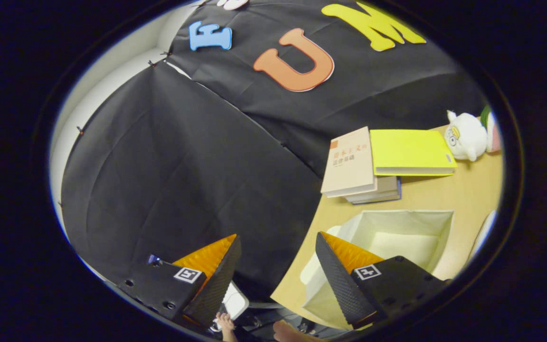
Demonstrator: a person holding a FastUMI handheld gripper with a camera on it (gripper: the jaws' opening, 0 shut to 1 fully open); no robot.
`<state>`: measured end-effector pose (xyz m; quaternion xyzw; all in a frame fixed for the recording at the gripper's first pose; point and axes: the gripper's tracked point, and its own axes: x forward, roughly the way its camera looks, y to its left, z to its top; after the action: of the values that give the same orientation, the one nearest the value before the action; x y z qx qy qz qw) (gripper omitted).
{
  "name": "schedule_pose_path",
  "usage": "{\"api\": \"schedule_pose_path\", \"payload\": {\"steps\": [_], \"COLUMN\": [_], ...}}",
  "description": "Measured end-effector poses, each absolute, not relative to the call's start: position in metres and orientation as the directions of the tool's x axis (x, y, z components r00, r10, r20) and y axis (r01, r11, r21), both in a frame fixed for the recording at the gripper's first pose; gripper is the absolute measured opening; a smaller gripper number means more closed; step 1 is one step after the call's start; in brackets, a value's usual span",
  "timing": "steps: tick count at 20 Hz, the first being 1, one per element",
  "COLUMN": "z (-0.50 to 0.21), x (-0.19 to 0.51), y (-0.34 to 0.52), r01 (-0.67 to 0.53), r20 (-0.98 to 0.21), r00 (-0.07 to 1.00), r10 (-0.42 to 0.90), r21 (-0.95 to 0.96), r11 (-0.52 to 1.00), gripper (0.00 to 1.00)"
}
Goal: Open the storage box then place both shoes into the box .Put the left shoe in first, then the right shoe, with the right side of both shoes facing outward in a uniform manner.
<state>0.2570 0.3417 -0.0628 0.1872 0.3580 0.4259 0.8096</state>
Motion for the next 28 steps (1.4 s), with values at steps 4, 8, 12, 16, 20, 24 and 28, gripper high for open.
{"api": "schedule_pose_path", "payload": {"steps": [4, 8, 12, 16, 20, 24, 28], "z": [-0.077, -0.089, -0.123, -0.163, -0.202, -0.246, -0.284], "x": [0.27, 0.287, 0.297, 0.303, 0.311, 0.303, 0.301], "y": [0.285, 0.223, 0.15, 0.084, 0.034, 0.002, -0.022], "r01": [-0.531, -0.507, -0.445, -0.359, -0.293, -0.28, -0.283], "r20": [-0.484, -0.492, -0.554, -0.623, -0.686, -0.779, -0.844], "r00": [0.459, 0.541, 0.592, 0.579, 0.551, 0.441, 0.351], "r10": [0.746, 0.682, 0.585, 0.526, 0.474, 0.446, 0.406], "r21": [0.524, 0.456, 0.382, 0.384, 0.373, 0.353, 0.318], "r11": [0.666, 0.731, 0.81, 0.85, 0.88, 0.893, 0.905], "gripper": [1.0, 1.0, 1.0, 1.0, 1.0, 1.0, 1.0]}}
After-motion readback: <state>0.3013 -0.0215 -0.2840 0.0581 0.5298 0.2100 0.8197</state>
